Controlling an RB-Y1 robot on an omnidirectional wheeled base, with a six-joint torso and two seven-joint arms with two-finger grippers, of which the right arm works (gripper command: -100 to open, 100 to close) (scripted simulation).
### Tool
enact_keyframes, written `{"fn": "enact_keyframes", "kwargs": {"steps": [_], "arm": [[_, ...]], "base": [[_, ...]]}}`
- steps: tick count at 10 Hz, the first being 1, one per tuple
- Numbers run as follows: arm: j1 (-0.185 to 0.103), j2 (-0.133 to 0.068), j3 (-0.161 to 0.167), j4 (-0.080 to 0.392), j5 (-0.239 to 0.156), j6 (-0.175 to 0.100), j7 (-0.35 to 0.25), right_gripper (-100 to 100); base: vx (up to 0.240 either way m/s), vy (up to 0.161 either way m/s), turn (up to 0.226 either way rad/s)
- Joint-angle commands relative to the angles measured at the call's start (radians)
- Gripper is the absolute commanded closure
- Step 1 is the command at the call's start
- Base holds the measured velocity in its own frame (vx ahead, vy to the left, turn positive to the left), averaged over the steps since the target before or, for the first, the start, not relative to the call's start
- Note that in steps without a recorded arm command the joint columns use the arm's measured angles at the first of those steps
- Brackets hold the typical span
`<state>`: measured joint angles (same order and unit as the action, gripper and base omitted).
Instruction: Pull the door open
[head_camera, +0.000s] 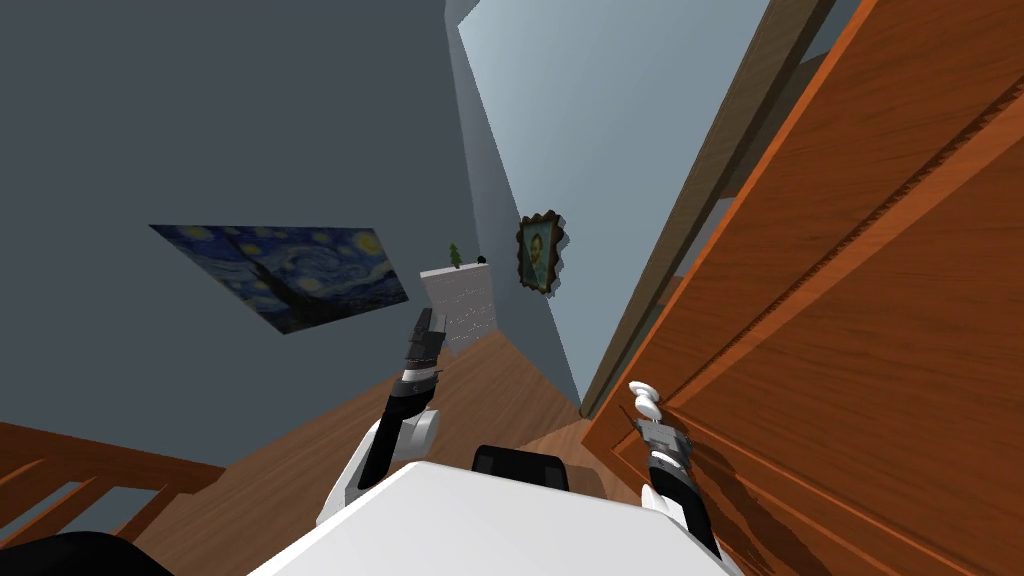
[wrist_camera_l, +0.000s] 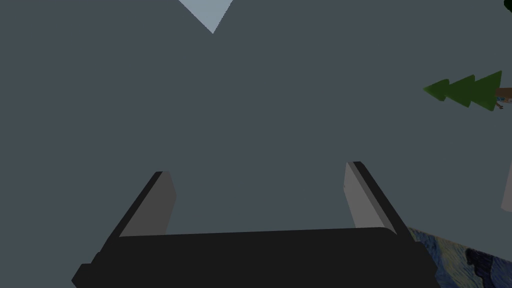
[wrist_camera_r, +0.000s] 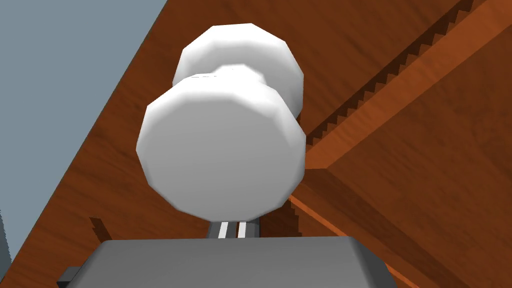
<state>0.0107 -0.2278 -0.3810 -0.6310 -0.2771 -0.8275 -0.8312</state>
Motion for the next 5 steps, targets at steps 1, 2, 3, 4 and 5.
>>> {"fn": "enact_keyframes", "kwargs": {"steps": [1,2,3,4,5], "arm": [[-0.022,-0.009,0.003,0.005,-0.019,-0.023,-0.050,100],[-0.012,0.010,0.000,-0.002,-0.024,0.006,-0.054,-100],[-0.017,0.022,0.002,-0.008,-0.033,0.007,-0.080,-100],[-0.017,0.022,0.002,-0.008,-0.033,0.007,-0.080,-100],[-0.023,0.037,0.004,-0.016,-0.044,0.008,-0.112,-100]], "base": [[-0.077,-0.002,0.158],[-0.080,-0.026,0.042],[-0.102,-0.034,-0.029],[-0.086,-0.022,-0.045],[-0.113,0.015,0.050]]}}
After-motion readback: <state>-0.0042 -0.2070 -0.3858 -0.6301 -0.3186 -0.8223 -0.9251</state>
